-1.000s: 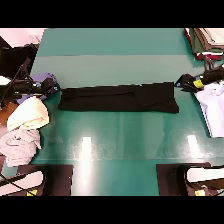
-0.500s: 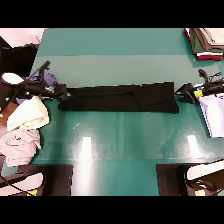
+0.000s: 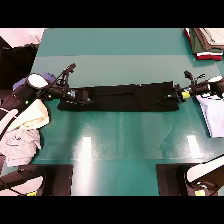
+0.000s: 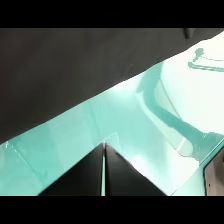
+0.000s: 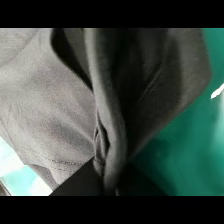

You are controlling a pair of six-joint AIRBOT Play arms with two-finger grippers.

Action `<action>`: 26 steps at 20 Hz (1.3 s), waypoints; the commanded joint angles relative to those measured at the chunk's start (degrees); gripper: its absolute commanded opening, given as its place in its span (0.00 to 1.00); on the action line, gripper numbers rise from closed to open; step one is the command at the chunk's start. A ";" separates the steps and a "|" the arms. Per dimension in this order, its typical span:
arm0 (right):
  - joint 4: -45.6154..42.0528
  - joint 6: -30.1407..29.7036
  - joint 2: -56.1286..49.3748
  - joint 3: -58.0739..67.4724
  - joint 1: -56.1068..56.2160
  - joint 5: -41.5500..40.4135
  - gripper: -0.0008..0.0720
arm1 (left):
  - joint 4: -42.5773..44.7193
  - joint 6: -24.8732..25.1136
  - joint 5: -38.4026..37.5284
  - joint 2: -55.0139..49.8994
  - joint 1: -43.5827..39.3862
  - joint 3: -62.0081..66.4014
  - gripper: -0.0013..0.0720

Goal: Fold the shirts.

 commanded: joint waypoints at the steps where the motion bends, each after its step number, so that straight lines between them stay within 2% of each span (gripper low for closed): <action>1: 0.52 -1.42 0.66 0.07 0.46 -0.92 0.03 | 0.22 -2.23 3.61 -0.50 -3.13 0.13 0.05; 6: 0.52 -1.68 6.32 5.64 1.73 2.97 0.03 | 1.44 -3.52 4.98 -6.91 -6.38 8.11 0.05; 10: 0.55 2.99 10.73 16.65 7.78 7.26 0.03 | 2.05 -6.21 4.74 -19.04 -9.05 20.87 0.05; 17: 0.48 8.83 12.90 32.44 23.28 6.19 0.03 | 1.66 -9.46 4.07 -36.81 -12.46 37.05 0.05; 24: 0.44 10.47 9.57 39.60 33.59 3.52 0.03 | 4.48 -10.75 5.40 -39.78 -12.61 39.34 0.05; 26: 0.42 10.47 8.98 39.65 34.97 2.73 0.03 | 4.50 -10.64 3.41 -39.71 -11.98 39.69 0.05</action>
